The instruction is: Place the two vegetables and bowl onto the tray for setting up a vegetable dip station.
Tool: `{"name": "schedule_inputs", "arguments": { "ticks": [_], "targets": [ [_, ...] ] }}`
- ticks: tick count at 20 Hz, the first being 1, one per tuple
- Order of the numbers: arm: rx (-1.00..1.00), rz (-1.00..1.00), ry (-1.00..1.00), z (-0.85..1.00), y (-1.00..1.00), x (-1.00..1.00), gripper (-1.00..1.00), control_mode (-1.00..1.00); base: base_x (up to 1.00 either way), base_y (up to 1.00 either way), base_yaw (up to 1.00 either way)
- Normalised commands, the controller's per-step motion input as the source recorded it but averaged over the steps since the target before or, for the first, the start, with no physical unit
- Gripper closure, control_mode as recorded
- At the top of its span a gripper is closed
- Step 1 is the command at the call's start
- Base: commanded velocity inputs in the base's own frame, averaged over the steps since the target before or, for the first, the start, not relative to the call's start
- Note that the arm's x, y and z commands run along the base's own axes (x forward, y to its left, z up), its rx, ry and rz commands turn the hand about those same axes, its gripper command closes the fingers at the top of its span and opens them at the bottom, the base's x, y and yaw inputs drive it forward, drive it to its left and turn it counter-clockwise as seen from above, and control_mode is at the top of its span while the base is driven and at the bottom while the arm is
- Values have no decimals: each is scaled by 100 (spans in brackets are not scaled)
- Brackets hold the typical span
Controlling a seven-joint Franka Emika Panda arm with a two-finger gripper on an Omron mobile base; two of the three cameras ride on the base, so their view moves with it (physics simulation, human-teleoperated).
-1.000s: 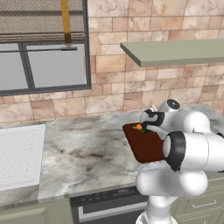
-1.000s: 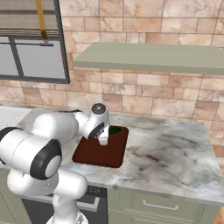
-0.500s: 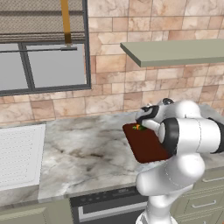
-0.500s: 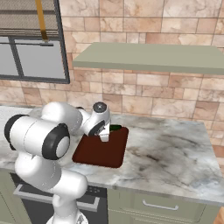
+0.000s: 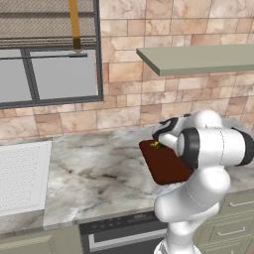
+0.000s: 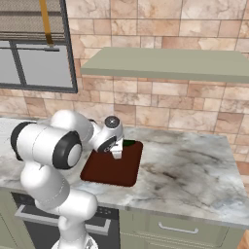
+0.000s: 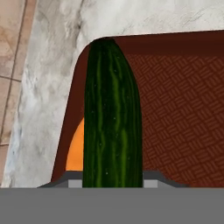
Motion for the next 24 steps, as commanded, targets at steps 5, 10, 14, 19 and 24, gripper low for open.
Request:
{"name": "schedule_inputs", "arguments": {
  "ticks": [5,10,14,19,24],
  "targets": [
    [0,0,-5,-7,0,5,100,-100,0,0,0],
    [0,0,-11,-6,0,0,100,-100,0,0,0],
    [1,0,-4,-13,0,0,100,-100,0,0,0],
    [0,0,0,-14,0,0,100,-100,0,0,0],
    [0,0,0,-17,0,0,100,-100,0,0,0]
  ]
}}
